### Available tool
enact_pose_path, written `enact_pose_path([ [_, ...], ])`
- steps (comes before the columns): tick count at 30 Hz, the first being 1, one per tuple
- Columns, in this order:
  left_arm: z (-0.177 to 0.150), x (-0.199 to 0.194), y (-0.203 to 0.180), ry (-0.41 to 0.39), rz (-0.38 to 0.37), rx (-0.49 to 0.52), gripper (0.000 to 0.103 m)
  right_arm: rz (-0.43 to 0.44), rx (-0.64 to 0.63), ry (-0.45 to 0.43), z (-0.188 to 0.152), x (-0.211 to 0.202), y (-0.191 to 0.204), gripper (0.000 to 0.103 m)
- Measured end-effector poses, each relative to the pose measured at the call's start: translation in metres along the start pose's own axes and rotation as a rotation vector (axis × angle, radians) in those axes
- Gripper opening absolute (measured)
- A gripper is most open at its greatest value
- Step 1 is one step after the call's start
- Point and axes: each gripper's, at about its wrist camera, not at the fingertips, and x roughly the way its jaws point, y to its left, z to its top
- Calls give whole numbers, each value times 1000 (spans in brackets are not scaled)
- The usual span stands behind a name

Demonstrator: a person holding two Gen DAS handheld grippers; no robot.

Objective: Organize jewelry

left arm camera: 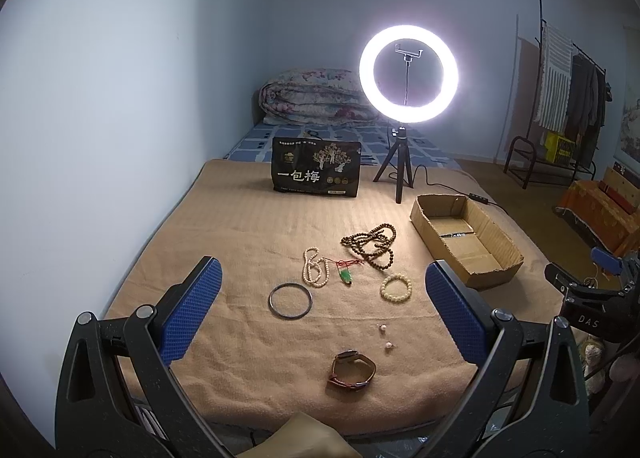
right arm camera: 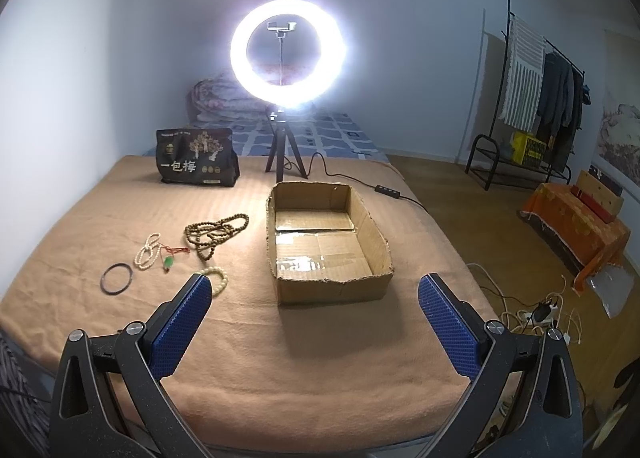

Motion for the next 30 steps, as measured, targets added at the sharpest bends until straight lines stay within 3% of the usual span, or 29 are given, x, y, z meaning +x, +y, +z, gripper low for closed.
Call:
enact_pose_path([
  [30, 3, 0, -2, -2, -3, -4, 103, 13, -2, 10, -2, 4, 2, 103],
])
